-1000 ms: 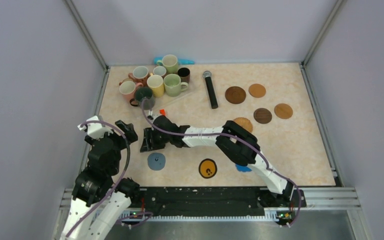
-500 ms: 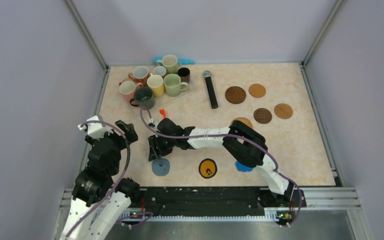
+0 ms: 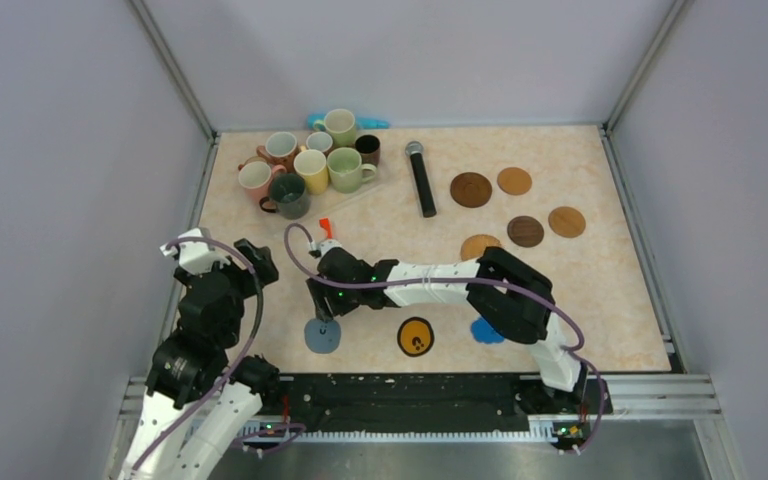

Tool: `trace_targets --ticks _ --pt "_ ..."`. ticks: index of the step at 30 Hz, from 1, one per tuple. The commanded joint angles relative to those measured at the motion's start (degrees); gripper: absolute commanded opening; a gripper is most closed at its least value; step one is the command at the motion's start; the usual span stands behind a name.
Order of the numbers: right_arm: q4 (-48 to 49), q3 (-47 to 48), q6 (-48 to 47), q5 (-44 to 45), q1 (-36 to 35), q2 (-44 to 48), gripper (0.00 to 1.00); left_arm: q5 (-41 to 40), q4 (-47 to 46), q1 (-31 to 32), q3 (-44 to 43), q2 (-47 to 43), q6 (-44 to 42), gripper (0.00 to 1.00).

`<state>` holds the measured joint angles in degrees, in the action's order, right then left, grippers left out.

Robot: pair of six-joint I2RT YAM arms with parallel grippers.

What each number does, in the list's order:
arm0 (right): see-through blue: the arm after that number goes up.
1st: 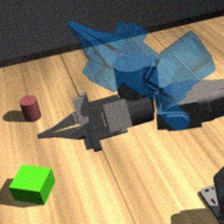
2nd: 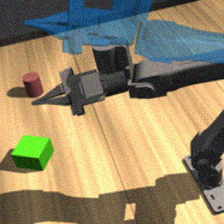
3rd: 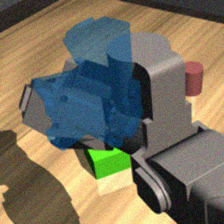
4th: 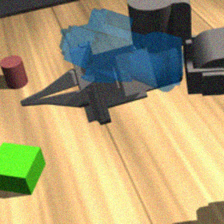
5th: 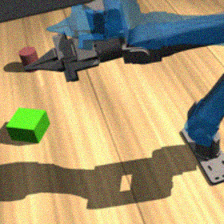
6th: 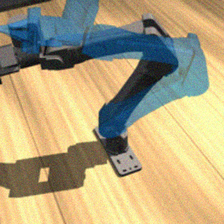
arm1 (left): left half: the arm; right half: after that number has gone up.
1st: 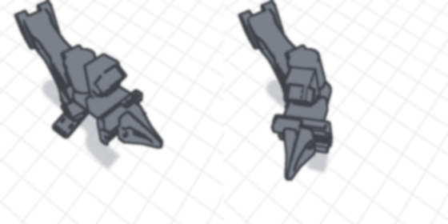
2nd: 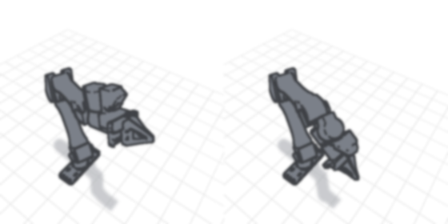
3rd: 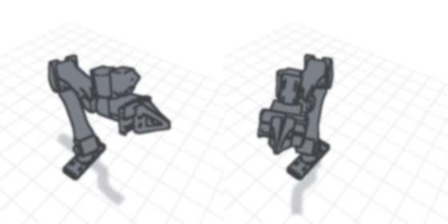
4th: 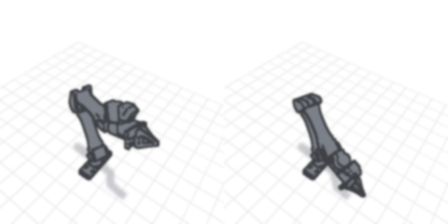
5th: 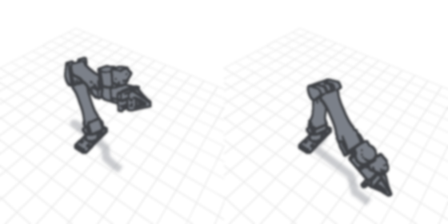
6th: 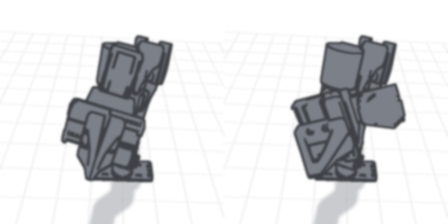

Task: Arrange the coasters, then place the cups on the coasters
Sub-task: Move the coaster to the center of the board.

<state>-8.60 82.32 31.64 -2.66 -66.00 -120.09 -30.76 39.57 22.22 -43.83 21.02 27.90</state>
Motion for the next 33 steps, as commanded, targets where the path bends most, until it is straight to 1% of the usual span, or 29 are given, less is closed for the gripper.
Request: trace_targets --ticks 1,3,4,6,8,11,14,19,23,26,31,33 --pt "-4.84 3.34 0.19 10.98 -3.43 1.6 0.58 -1.22 -1.23 -0.06 -1.17 -1.7 -0.5 0.95" --pt "-7.47 3.7 3.28 13.47 -3.22 2.43 0.54 0.55 -1.42 0.01 -0.7 -2.34 -0.07 0.95" --pt "-9.2 2.99 5.44 15.28 -2.81 3.42 0.53 1.94 -1.43 -0.04 -0.52 -2.27 0.27 0.93" --pt "-9.57 -0.64 8.49 17.36 -1.9 7.01 0.51 4.75 -0.44 -0.03 -0.83 -1.15 2.08 0.88" --pt "-9.54 -5.78 11.14 18.79 -0.88 11.8 0.5 8.95 1.22 -0.02 -1.3 1.75 4.95 0.86" --pt "-9.73 -13.37 14.0 20.17 0.26 19.63 0.51 16.36 3.91 0.01 -1.69 7.19 9.26 0.83" --pt "-10.54 -20.44 16.39 20.26 1.21 26.26 0.54 21.63 6.93 -0.06 -1.35 13.84 13.18 0.81" --pt "-11.17 -30.35 19.1 22.18 2.06 37.87 0.57 29.71 6.5 -0.04 2.39 22.87 16.39 0.77" --pt "-10.39 -36.97 19.69 23.43 3.03 46.66 0.58 32.23 8.19 0.24 4.52 29.38 18.52 0.72" --pt "-9.52 -40.42 19.57 24.13 3.63 52.55 0.59 31.55 8.74 0.67 4.84 32.01 20.43 0.71" --pt "-9.2 -44.66 18.03 25.26 4.16 61.51 0.61 27.07 8.53 0.89 7.9 34.71 24.33 0.78" --pt "-9.59 -45.83 17.35 25.81 4.51 65.2 0.61 25.78 7.94 0.97 9.46 35.63 25.35 0.78"
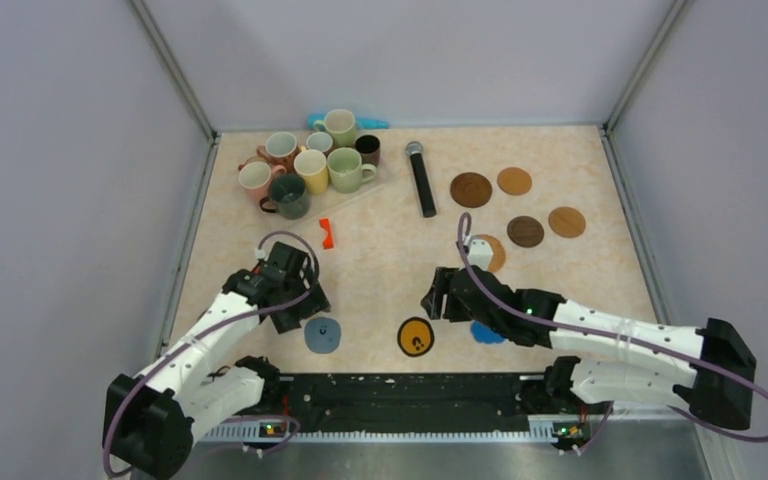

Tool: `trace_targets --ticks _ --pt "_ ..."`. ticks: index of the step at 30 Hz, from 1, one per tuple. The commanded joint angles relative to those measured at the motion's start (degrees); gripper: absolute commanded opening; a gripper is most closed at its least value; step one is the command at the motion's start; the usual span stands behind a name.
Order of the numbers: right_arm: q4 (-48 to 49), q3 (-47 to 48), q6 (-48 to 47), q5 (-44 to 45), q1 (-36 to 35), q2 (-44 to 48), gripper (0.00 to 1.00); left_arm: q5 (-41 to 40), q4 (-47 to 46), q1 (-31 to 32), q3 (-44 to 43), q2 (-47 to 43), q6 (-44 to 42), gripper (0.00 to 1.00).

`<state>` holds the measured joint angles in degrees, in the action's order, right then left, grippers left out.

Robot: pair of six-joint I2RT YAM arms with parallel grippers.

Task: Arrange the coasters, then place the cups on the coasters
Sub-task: Move the coaster to the center of the board.

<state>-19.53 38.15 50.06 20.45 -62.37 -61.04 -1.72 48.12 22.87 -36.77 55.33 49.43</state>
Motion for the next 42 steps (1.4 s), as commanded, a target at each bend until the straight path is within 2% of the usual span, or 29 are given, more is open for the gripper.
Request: trace_targets --ticks 1,7,13,24,33,42 --pt "1.11 -2.14 -1.48 3.06 1.05 7.45 0.62 -3.63 -1.12 0.43 2.96 1.68 4.24 0.78" --pt "0.69 -3.94 -2.56 3.66 1.34 13.55 0.63 -4.79 -5.05 1.12 5.72 3.51 5.67 0.8" --pt "0.72 -4.78 -2.49 3.92 1.38 15.4 0.63 -5.01 -7.95 1.44 7.49 4.73 4.83 0.79" --pt "0.81 -5.46 -0.89 4.12 1.32 14.68 0.64 2.91 -13.2 2.71 9.73 2.67 3.62 0.7" --pt "2.59 -5.46 0.06 2.94 1.37 11.24 0.64 9.88 -17.76 4.16 12.07 0.52 6.48 0.67" --pt "2.7 -6.13 1.46 2.16 1.42 10.73 0.64 12.79 -21.01 5.58 13.11 -0.02 8.54 0.67"
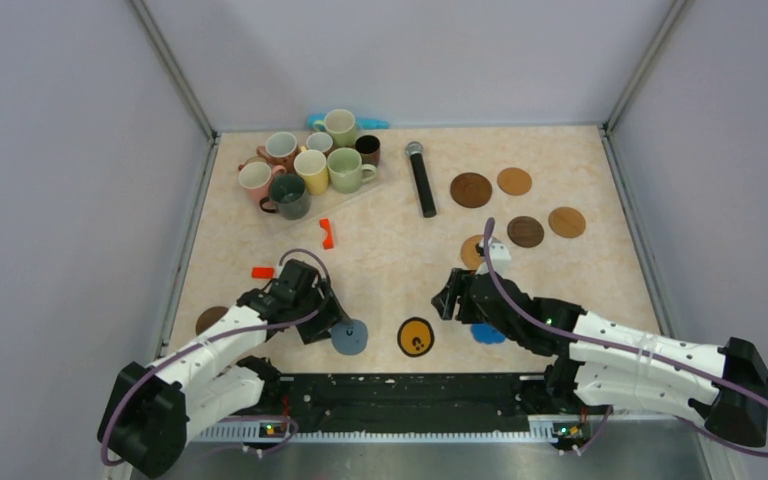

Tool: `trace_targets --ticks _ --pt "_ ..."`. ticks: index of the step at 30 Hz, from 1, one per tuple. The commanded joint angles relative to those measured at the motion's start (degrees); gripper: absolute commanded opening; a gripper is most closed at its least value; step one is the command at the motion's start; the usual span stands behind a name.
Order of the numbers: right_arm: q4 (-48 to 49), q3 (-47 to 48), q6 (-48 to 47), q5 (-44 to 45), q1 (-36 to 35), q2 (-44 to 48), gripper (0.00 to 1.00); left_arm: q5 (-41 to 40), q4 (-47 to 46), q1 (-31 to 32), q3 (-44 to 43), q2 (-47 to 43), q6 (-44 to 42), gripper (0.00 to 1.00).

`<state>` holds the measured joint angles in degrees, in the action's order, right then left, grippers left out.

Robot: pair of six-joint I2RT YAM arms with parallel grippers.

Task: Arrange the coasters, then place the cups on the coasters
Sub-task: Move the coaster to the center of the board.

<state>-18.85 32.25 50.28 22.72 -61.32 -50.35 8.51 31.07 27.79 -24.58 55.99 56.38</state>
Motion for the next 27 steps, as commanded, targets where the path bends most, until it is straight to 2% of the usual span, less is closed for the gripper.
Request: trace_targets --ticks 1,8,14,17,20,24,27 --pt "2.05 -0.25 1.35 -0.1 0.37 -0.03 0.64 3.25 -4.86 0.75 1.34 -0.44 1.77 0.66" --pt "2.45 -0.36 2.52 -0.68 0.4 -0.99 0.64 4.6 -6.79 2.47 1.23 2.19 1.98 0.66" --pt "4.12 -1.28 3.44 -1.48 0.35 -1.2 0.64 2.36 -4.25 3.33 0.12 -0.29 2.92 0.66" --pt "4.79 -1.57 3.59 -2.16 0.35 -1.32 0.64 -6.27 3.44 3.37 -3.46 -4.33 3.34 0.72" --pt "5.35 -1.88 3.51 -2.83 0.35 -1.2 0.64 -18.84 12.23 3.33 -7.52 -8.09 5.41 0.78" --pt "6.89 -3.08 3.49 -4.23 0.29 -0.31 0.64 -32.76 19.92 2.99 -10.1 -12.47 8.71 0.8" --pt "7.63 -3.87 3.59 -4.68 0.38 0.39 0.64 -39.98 22.74 2.13 -11.36 -15.58 11.99 0.8"
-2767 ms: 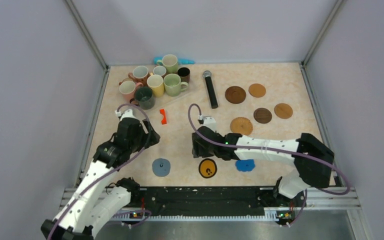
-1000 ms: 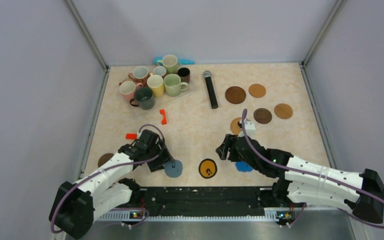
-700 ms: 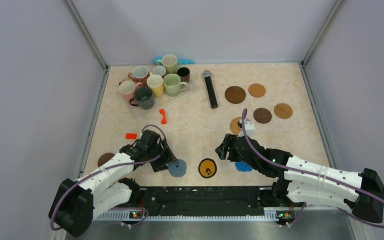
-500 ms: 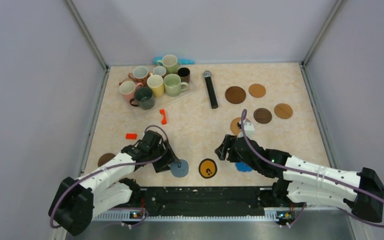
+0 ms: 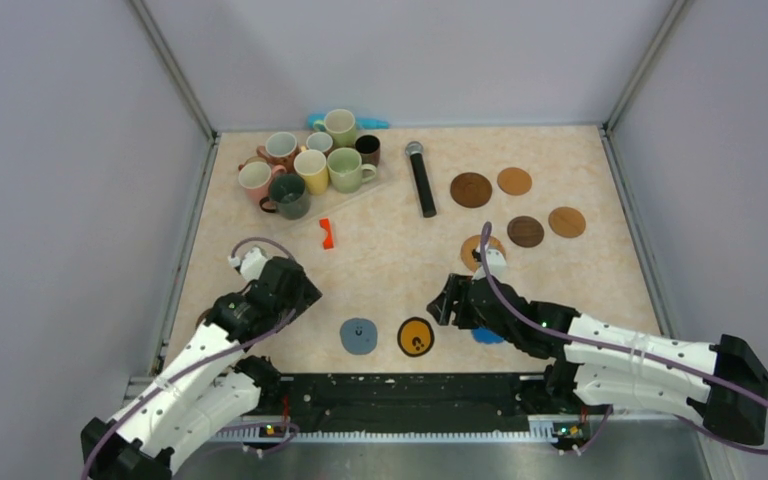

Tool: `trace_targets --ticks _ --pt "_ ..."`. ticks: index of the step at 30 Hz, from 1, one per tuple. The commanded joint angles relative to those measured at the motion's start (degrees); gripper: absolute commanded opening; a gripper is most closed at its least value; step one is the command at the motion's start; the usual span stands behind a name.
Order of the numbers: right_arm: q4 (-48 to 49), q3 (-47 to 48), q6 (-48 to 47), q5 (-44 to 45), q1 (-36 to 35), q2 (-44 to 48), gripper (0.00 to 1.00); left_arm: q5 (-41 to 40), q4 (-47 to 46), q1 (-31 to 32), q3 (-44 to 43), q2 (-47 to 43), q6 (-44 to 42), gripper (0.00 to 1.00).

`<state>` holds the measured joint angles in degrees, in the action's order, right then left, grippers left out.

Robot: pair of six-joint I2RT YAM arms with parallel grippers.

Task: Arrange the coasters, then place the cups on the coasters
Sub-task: Move the coaster to the center of the board.

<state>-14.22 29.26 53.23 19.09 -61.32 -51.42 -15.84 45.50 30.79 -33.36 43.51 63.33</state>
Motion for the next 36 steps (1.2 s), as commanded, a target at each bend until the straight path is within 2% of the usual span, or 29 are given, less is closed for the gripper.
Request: trace_targets --ticks 1,2,6,8,10,15,20,21,29,36 --pt "3.22 -1.11 0.66 -1.27 0.37 1.69 0.64 -17.26 8.53 -1.37 -2.77 -3.61 5.87 0.76" --pt "3.63 -1.39 0.65 -1.48 0.32 1.77 0.64 -18.82 8.97 -1.99 -2.99 -3.94 7.47 0.71" --pt "4.46 -1.7 0.28 -2.99 0.39 2.12 0.63 -24.91 12.63 -7.65 -5.05 -3.99 15.44 0.39" --pt "4.46 -1.61 0.01 -3.54 0.38 2.29 0.63 -26.76 13.84 -13.28 -6.66 -3.36 16.94 0.26" --pt "4.39 -1.42 -0.46 -4.12 0.35 2.43 0.63 -26.72 13.17 -19.81 -8.45 -2.33 15.2 0.17" --pt "3.37 -0.59 -1.26 -6.43 0.33 3.42 0.63 -26.22 16.21 -32.84 -13.87 4.52 13.99 0.15" --pt "3.96 -2.84 -0.35 -6.31 0.36 6.79 0.63 -21.28 17.05 -42.24 -15.53 11.67 15.33 0.0" --pt "4.09 -3.04 -0.33 -6.32 0.33 7.07 0.63 -19.81 16.55 -43.7 -15.13 12.54 15.65 0.0" --pt "2.93 0.08 -1.84 -8.4 0.27 3.81 0.63 -17.79 11.31 -52.05 -8.64 16.97 21.35 0.0" --pt "1.86 -0.55 -1.35 -9.18 0.37 4.79 0.63 -16.41 7.09 -53.63 -7.14 21.74 21.69 0.0"
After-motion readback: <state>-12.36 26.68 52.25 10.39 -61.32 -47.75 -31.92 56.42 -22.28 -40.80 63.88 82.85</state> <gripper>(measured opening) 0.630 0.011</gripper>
